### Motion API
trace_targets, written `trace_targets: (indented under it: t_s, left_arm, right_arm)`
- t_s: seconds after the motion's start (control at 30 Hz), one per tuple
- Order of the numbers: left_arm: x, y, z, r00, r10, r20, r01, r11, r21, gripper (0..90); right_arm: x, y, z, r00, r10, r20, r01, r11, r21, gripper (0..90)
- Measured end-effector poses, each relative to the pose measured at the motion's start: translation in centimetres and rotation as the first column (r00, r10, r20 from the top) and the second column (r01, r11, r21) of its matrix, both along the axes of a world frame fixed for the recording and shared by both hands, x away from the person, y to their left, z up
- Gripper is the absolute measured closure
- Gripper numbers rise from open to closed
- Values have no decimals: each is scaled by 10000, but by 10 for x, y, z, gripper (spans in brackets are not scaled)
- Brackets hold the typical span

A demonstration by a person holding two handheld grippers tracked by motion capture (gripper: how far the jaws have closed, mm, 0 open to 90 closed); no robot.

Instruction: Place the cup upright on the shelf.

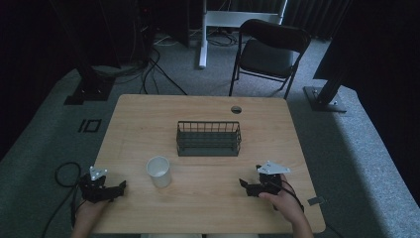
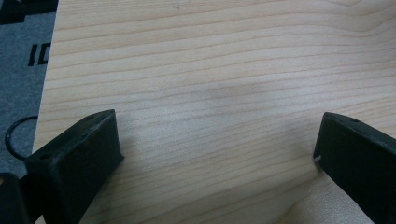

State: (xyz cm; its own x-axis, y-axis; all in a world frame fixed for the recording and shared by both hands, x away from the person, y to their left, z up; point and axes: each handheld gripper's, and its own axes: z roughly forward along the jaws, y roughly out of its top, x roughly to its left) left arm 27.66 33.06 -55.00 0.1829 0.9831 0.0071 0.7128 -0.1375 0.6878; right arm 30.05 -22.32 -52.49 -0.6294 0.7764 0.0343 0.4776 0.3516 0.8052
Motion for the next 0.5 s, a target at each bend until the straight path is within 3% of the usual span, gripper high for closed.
trace_targets:
  t_s: [0.5]
  left_arm:
    - [0,0,0,10000,0,-3,0,10000,0,8]
  right_arm:
    - [2,36,0,9951,985,21,-985,9951,6,109]
